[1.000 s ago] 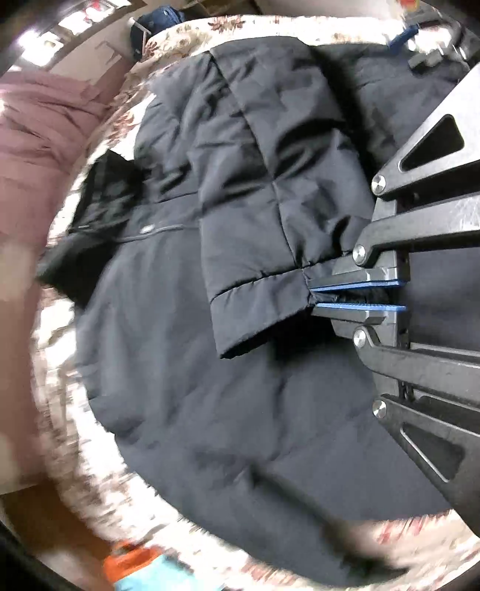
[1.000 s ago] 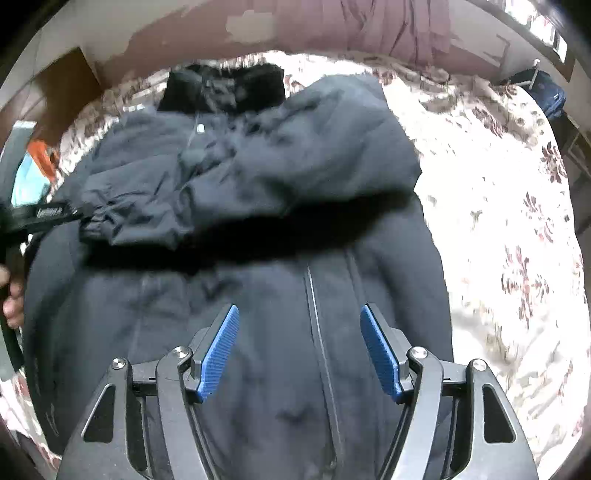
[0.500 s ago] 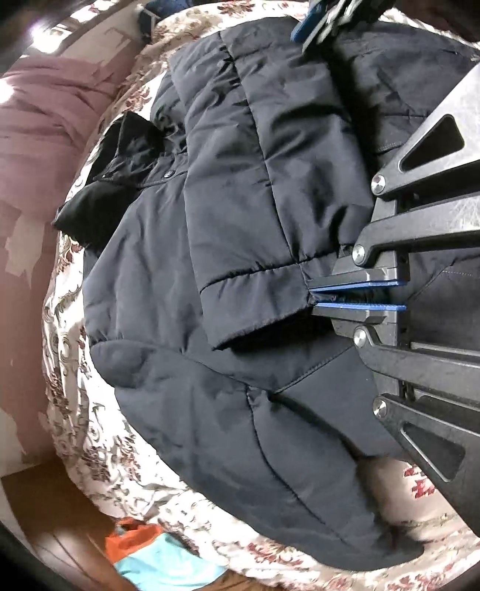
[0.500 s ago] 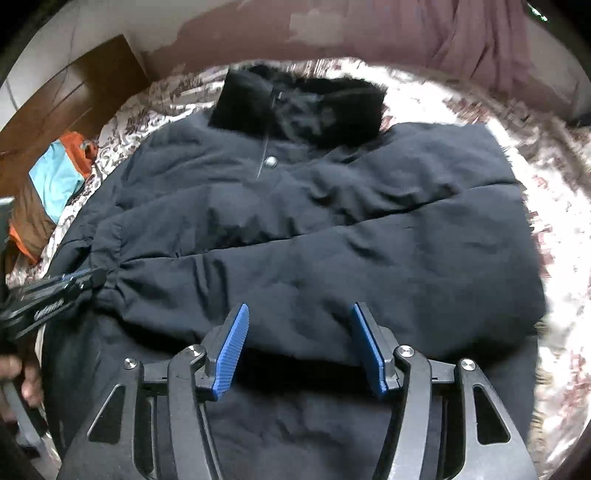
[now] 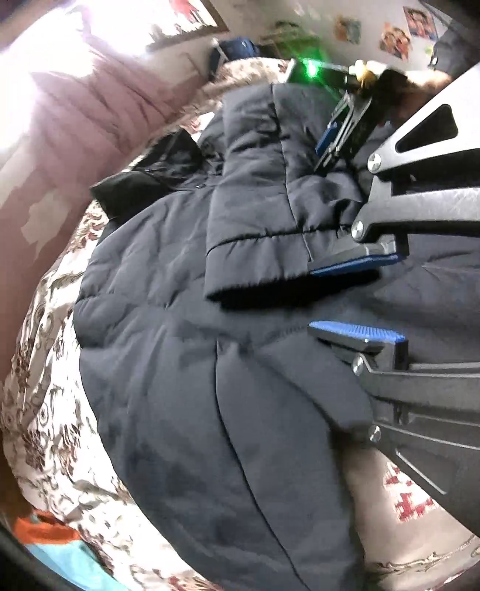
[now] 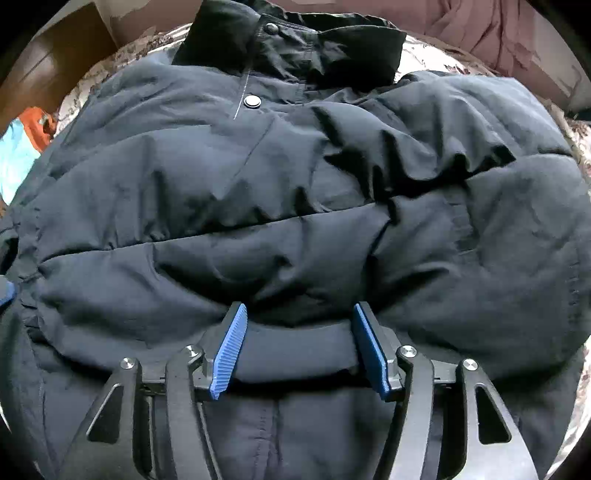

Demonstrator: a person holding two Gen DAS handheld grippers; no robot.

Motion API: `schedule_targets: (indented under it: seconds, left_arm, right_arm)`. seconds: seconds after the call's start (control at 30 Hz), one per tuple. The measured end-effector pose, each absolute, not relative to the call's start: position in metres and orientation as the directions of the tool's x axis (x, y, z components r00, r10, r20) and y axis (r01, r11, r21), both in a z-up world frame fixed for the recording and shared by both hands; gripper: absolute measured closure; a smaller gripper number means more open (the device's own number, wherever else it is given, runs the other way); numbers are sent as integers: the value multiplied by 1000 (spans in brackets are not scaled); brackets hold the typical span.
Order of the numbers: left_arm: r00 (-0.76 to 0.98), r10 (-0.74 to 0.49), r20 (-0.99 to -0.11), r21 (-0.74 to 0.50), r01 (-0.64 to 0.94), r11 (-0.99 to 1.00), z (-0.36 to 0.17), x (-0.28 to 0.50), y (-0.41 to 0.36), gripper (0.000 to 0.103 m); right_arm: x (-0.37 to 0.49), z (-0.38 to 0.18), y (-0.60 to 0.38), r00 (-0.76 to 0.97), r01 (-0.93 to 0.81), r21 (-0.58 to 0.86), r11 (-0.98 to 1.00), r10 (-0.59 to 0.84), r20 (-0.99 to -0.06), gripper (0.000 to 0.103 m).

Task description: Fold large clothes

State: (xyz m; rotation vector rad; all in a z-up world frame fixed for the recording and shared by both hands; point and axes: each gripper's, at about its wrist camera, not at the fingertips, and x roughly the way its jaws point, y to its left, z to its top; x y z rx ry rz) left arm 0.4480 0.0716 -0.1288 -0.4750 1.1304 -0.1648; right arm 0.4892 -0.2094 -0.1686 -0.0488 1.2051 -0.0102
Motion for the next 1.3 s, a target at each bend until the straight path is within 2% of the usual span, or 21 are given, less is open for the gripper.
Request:
schedule_targets:
  seconds: [0.03,0.07,0.13,0.17,0.2,0.23,0.43,0.6,0.77,0.97,1.1,1.23,1.3]
  left_arm:
    - [438,-374,-818,-463,-115,879,-126,442,80,74]
    - [445,-381,-811,-475,-121,872,-123,438,86,68]
    - [469,-398,-789,-516,-152,843,-118,425,104,52]
    - [481,-400,-780,-531,-170,831,-117,419,111,37]
    - [496,-403,-769,-549,-189,814,-115,412,118,26]
    - [509,-392,-766,-557,-221,801,-113,404,127,23]
    - [589,-314,-745,-635,-479,607,-124,352,203,22]
    - [609,-249,-753,-653,-648,391,-154,314,257,20]
    - [598,-203,-776,-631,-725,277,-178,298,287,20]
    - [632,-199,-749,-656,-750,86,-201,294,316,20]
    - [605,-185,-775,-626,-775,84,-204,301,323,21]
    - [553,-169,-816,-577,-799,170,-201,315,321,22]
    - [540,-150,-828,-560,-803,203,-199,316,320,29]
  right_arm:
    - [489,-168,-207,352,-12,-51,999,-43,-935,48]
    - [489,-166,-205,345,0,-51,999,-48,-937,47]
    - [487,-160,-199,343,19,-21,1000,-26,-939,45]
    - [485,-155,-196,350,24,17,1000,8,-937,44]
    - [484,-149,-190,361,21,42,999,32,-932,44]
    - [481,-145,-187,370,13,54,998,45,-928,43]
    - [477,-118,-137,418,-103,95,990,129,-899,35]
    - [475,-102,-109,425,-195,113,974,188,-886,34]
    - [478,-92,-81,435,-266,99,959,211,-875,33]
    - [481,-96,-48,451,-308,62,949,204,-869,33]
    - [481,-108,-31,460,-330,5,944,166,-872,33]
    - [473,-125,-19,510,-349,-87,933,111,-853,26]
    - [471,-127,-19,531,-339,-94,936,108,-840,21]
